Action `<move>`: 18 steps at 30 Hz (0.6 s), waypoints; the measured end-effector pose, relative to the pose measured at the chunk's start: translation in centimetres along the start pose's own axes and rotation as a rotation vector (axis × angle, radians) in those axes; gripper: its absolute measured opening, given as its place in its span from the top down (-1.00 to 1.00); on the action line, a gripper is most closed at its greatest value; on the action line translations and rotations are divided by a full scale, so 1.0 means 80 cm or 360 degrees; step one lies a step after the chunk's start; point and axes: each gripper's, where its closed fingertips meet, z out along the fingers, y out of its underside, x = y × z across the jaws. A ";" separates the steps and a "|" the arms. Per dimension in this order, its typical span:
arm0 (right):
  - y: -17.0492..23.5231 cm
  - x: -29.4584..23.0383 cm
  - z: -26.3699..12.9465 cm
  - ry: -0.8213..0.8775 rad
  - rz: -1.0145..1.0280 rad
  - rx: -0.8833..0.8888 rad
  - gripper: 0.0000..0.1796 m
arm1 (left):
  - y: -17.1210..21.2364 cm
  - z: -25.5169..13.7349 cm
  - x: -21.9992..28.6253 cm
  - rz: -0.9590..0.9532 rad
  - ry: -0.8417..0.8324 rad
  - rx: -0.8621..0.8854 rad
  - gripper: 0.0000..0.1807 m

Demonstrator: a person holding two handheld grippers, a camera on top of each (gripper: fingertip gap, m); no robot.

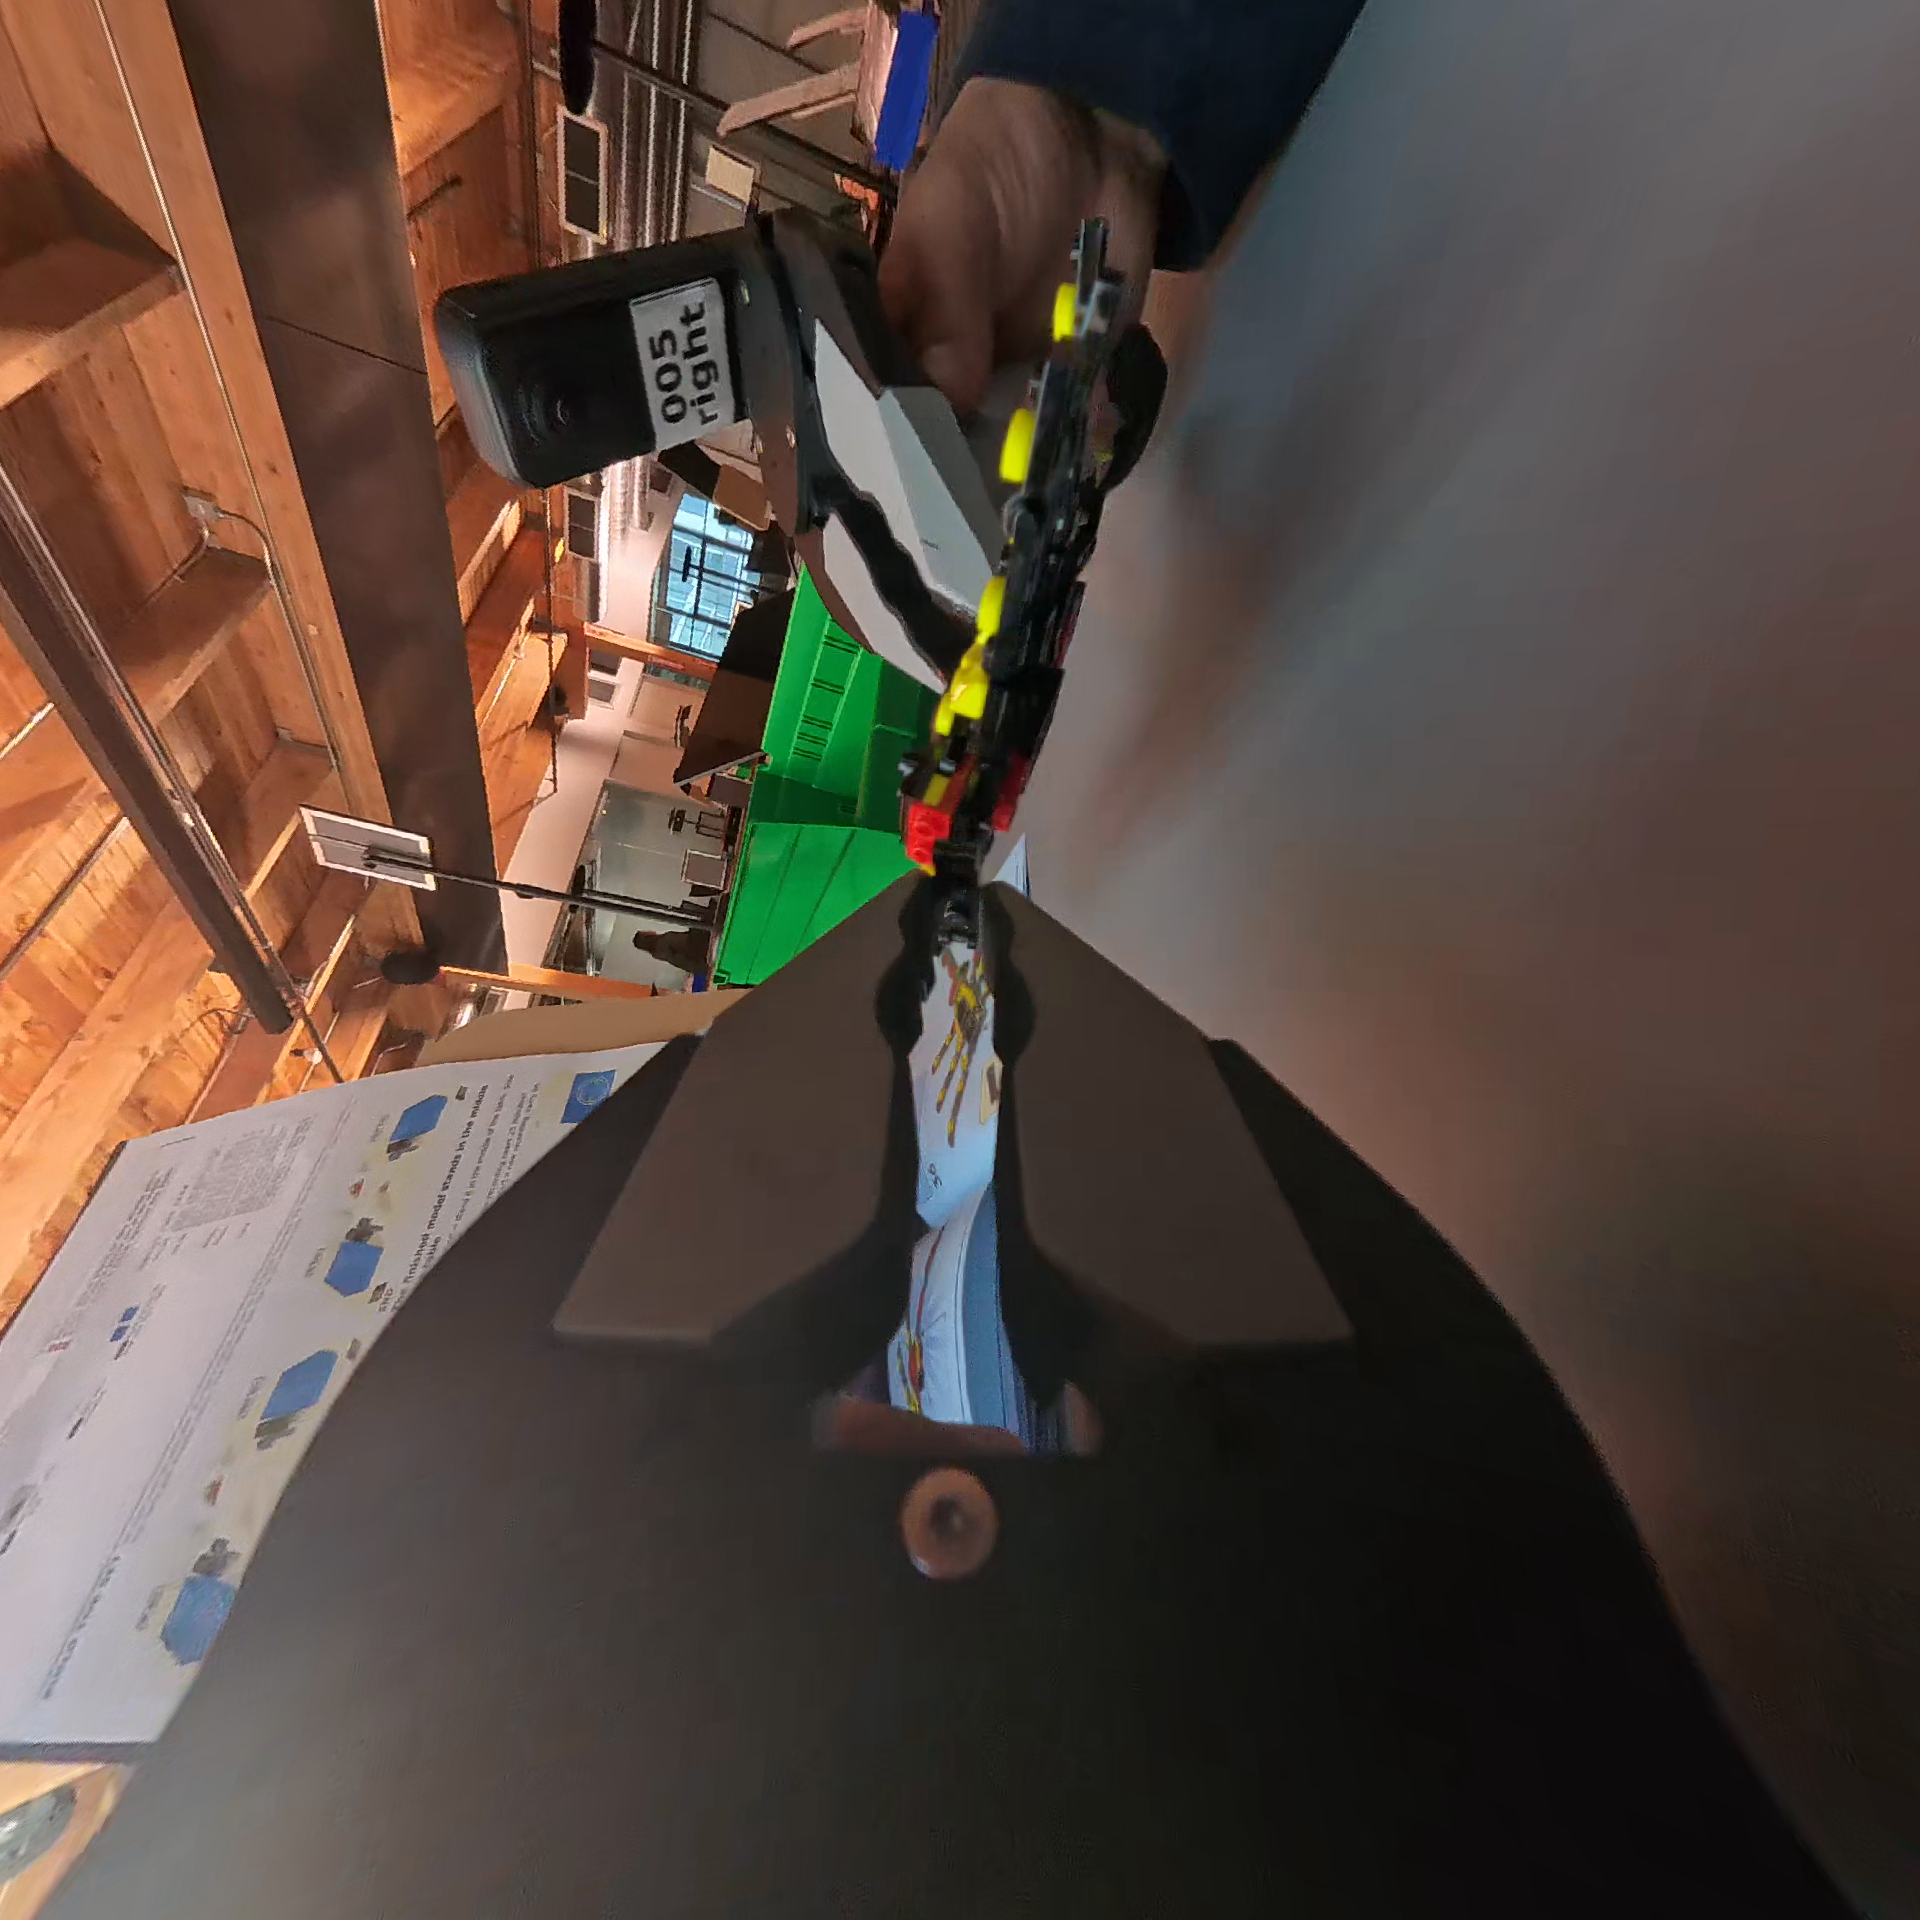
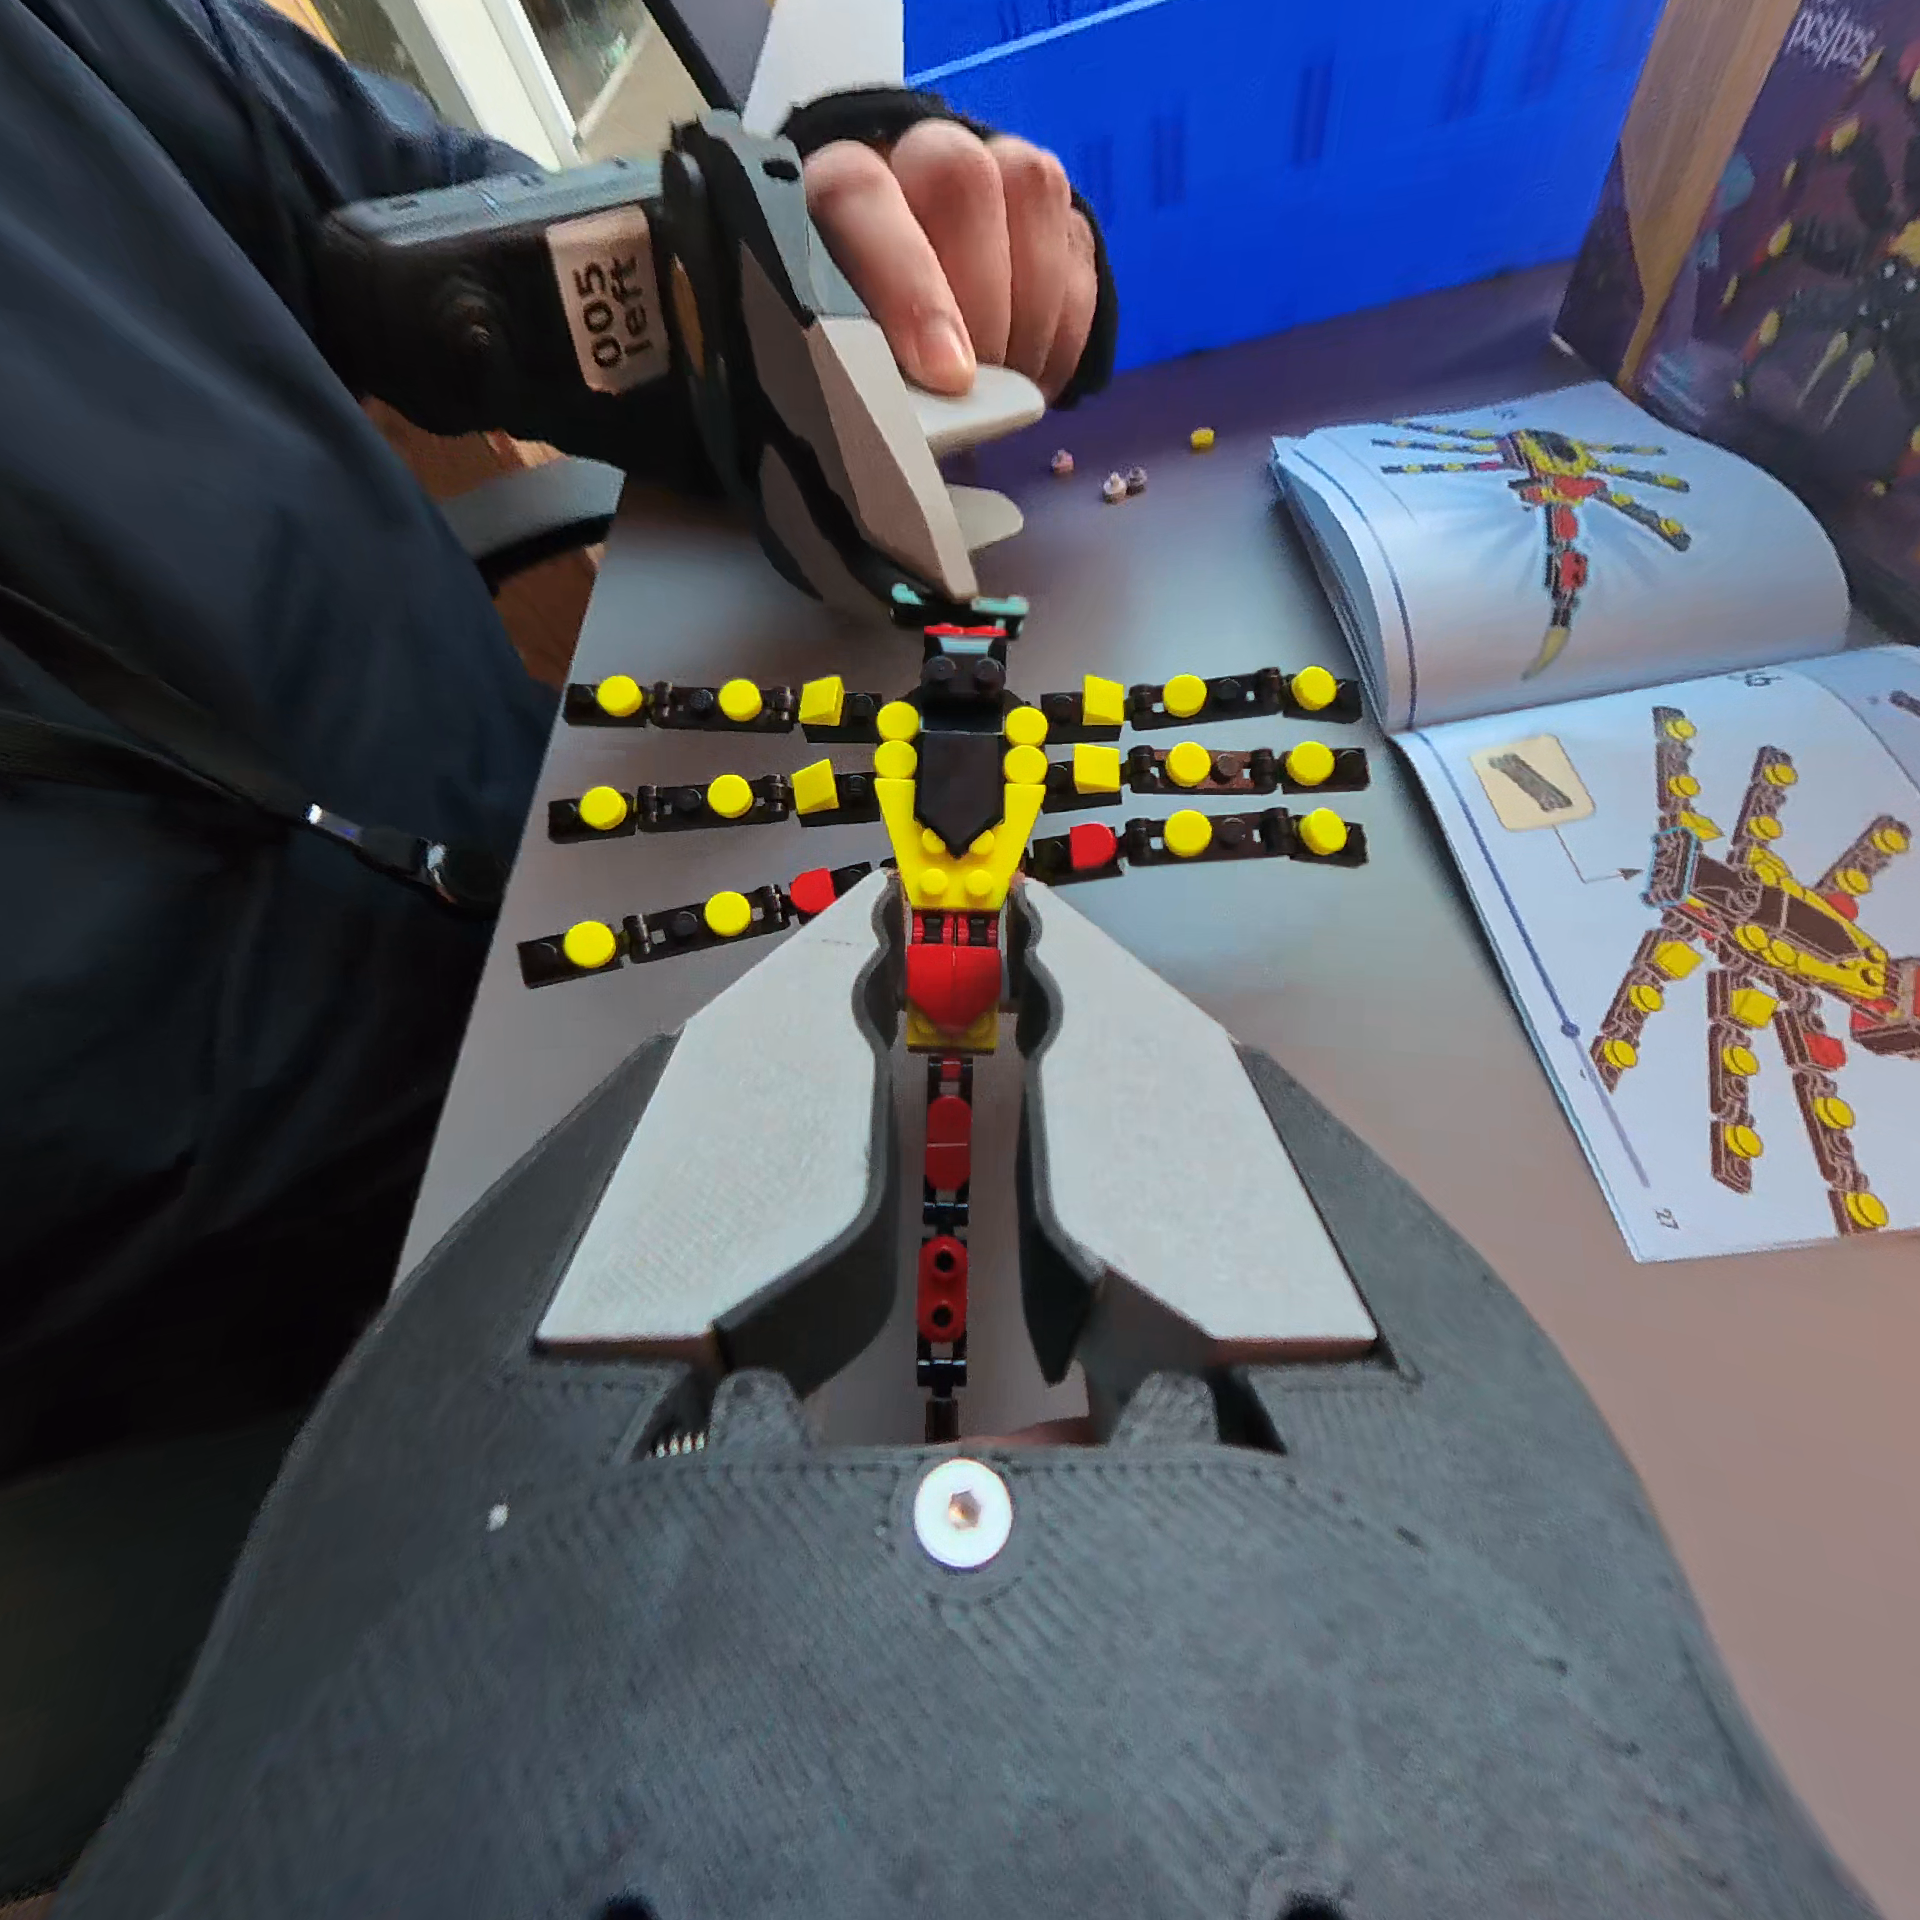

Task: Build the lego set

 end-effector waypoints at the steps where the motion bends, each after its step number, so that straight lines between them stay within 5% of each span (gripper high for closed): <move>1: -0.002 -0.002 -0.001 -0.0018 0.0007 0.0017 0.82 | 0.000 -0.001 -0.002 -0.0014 -0.0011 0.0007 0.94; 18: 0.002 -0.011 0.015 -0.0061 0.0021 -0.0036 0.82 | 0.011 -0.014 0.000 -0.0077 -0.0073 -0.0031 0.94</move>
